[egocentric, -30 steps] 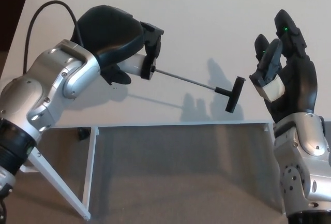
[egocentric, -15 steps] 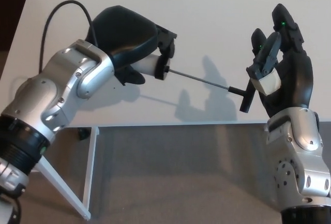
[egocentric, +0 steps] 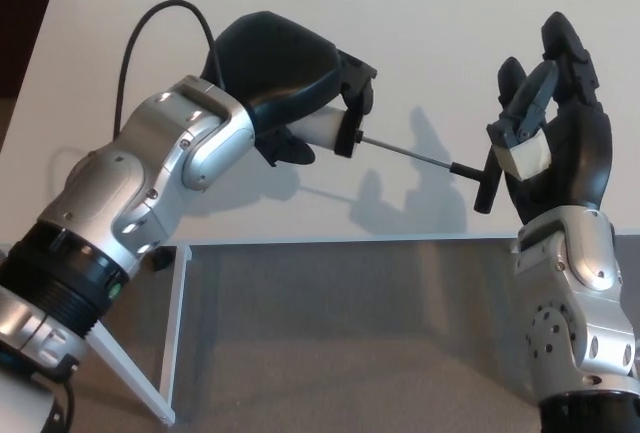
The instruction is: The robot walks towards a desk on which an air pump is kept in the middle. It lifts it up and holds it with its left hand and uses its right hand to compress it by pushing its handle inwards.
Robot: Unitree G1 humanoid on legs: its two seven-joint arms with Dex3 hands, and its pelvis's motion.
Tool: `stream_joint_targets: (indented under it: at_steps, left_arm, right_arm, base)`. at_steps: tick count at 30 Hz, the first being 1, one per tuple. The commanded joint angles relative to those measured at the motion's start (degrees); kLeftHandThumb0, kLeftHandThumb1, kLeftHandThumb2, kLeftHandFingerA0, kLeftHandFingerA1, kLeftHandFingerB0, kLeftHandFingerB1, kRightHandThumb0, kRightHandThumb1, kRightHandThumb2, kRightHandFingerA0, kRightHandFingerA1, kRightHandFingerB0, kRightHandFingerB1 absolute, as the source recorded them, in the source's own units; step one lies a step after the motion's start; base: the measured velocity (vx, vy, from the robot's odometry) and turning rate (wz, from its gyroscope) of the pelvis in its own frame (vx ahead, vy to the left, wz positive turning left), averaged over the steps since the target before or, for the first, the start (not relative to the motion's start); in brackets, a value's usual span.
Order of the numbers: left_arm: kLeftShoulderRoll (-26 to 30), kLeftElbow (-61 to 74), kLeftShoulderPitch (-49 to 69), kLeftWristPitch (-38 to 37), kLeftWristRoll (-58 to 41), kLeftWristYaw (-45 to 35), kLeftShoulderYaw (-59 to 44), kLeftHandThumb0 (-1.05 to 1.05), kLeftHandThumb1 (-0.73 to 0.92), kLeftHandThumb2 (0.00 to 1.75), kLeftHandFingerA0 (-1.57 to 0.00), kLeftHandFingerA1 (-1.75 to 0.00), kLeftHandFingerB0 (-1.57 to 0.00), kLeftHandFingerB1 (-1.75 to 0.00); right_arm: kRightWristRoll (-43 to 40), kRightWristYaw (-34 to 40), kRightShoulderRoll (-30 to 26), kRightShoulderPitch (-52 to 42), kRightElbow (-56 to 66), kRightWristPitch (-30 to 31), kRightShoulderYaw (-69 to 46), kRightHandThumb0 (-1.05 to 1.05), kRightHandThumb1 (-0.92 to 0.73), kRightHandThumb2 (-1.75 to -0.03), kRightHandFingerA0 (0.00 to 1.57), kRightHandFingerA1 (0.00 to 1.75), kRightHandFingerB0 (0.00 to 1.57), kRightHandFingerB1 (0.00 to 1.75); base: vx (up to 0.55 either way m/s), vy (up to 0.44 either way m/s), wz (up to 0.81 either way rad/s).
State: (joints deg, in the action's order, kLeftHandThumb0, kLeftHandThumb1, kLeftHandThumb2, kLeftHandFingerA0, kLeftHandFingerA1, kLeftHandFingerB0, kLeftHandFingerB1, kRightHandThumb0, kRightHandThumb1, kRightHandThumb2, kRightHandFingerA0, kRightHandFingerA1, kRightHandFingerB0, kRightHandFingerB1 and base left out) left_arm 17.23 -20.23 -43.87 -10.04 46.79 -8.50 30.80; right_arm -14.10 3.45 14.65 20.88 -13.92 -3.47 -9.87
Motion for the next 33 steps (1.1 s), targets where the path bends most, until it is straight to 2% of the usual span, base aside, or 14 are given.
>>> stream_joint_targets:
  at_steps: [1,3,4,5,6,7,8,14,19,20,21,27,28,33]
  left_arm:
    - [-2.1,0.7,-0.3,1.3,-0.4,0.9,-0.8,-0.29,0.53,0.87,-0.95,-1.19,-0.7,-0.64]
    - [-2.4,0.9,-0.3,1.5,-0.3,0.7,-0.8,-0.29,0.53,0.87,-0.95,-1.19,-0.7,-0.64]
    - [-2.9,0.9,-0.1,1.2,-0.5,0.9,-0.9,-0.22,0.63,0.59,-0.87,-1.32,-0.75,-0.48]
    - [-2.9,0.9,-0.1,1.2,-0.5,0.9,-0.9,-0.22,0.63,0.59,-0.87,-1.32,-0.75,-0.48]
    - [-3.3,1.0,0.2,1.5,-1.0,0.6,-1.1,-0.2,0.67,0.6,-0.88,-1.07,-0.7,-0.47]
    - [-3.7,1.1,0.3,1.8,-1.3,0.2,-1.3,-0.2,0.67,0.6,-0.88,-1.07,-0.7,-0.47]
    - [-4.2,1.2,0.4,2.1,-1.4,-0.1,-1.2,-0.21,0.65,0.59,-0.9,-0.95,-0.7,-0.47]
    - [-5.9,1.4,0.2,3.5,-0.4,-1.1,-0.5,-0.3,0.68,0.61,-0.87,-1.17,-0.75,-0.51]
    - [-7.6,2.0,0.6,5.5,0.0,-1.5,-0.4,-0.27,0.68,0.61,-0.83,-1.31,-0.77,-0.51]
    - [-7.6,2.0,0.6,5.5,0.0,-1.5,-0.4,-0.27,0.68,0.61,-0.83,-1.31,-0.77,-0.51]
    - [-8.4,2.3,0.8,6.9,0.4,-1.4,-0.3,-0.27,0.65,0.59,-0.84,-1.16,-0.76,-0.5]
    - [-10.3,2.2,1.6,8.7,1.2,0.6,-0.1,-0.21,0.63,0.59,-0.85,-1.13,-0.77,-0.54]
    - [-10.4,1.9,1.6,8.3,1.0,0.9,0.0,-0.2,0.6,0.58,-0.85,-1.04,-0.76,-0.53]
    - [-11.0,1.4,1.9,8.3,0.7,2.0,-0.1,-0.21,0.61,0.58,-0.85,-1.2,-0.75,-0.53]
  right_arm:
    - [-2.9,2.4,2.8,2.2,-0.7,-2.7,-1.6,-0.85,-0.78,-1.12,0.01,0.22,0.04,0.18]
    - [-3.0,2.7,3.0,2.4,-0.7,-2.9,-1.7,-0.85,-0.78,-1.12,0.01,0.22,0.04,0.18]
    - [-3.4,2.8,3.3,2.5,-0.8,-3.2,-1.7,-0.85,-0.77,-1.11,0.01,0.22,0.05,0.19]
    - [-3.4,2.8,3.3,2.5,-0.8,-3.2,-1.7,-0.85,-0.77,-1.11,0.01,0.22,0.05,0.19]
    - [-3.9,2.9,3.5,2.5,-0.7,-3.2,-1.8,-0.85,-0.77,-1.11,0.02,0.21,0.05,0.18]
    - [-4.2,3.0,3.6,2.6,-0.6,-3.2,-1.8,-0.85,-0.77,-1.11,0.02,0.21,0.05,0.18]
    - [-4.1,3.0,3.6,2.5,-0.5,-3.4,-1.6,-0.86,-0.79,-1.12,0.03,0.21,0.04,0.17]
    - [-4.5,3.1,3.1,2.4,0.0,-4.3,-1.4,-0.89,-0.8,-1.12,0.04,0.2,0.04,0.14]
    - [-5.1,4.5,3.2,2.7,0.2,-4.7,-1.9,-0.86,-0.78,-1.11,0.06,0.24,0.06,0.18]
    - [-5.1,4.5,3.2,2.7,0.2,-4.7,-1.9,-0.86,-0.78,-1.11,0.06,0.24,0.06,0.18]
    - [-4.6,5.5,3.1,2.8,0.2,-5.0,-2.0,-0.86,-0.79,-1.11,0.08,0.3,0.08,0.2]
    - [-4.4,7.2,2.8,3.1,0.4,-5.5,-2.2,-0.88,-0.78,-1.11,0.09,0.31,0.09,0.2]
    - [-4.7,7.2,2.8,3.0,0.6,-5.4,-2.3,-0.87,-0.78,-1.11,0.08,0.29,0.08,0.19]
    - [-5.3,7.5,2.7,2.9,0.8,-5.3,-2.2,-0.86,-0.78,-1.1,0.08,0.3,0.08,0.21]
  base:
    - [0.0,0.0,0.0]
    - [0.0,0.0,0.0]
    - [0.0,0.0,0.0]
    - [0.0,0.0,0.0]
    - [0.0,0.0,0.0]
    - [0.0,0.0,0.0]
    - [0.0,0.0,0.0]
    - [0.0,0.0,0.0]
    - [0.0,0.0,0.0]
    - [0.0,0.0,0.0]
    - [0.0,0.0,0.0]
    - [0.0,0.0,0.0]
    - [0.0,0.0,0.0]
    - [0.0,0.0,0.0]
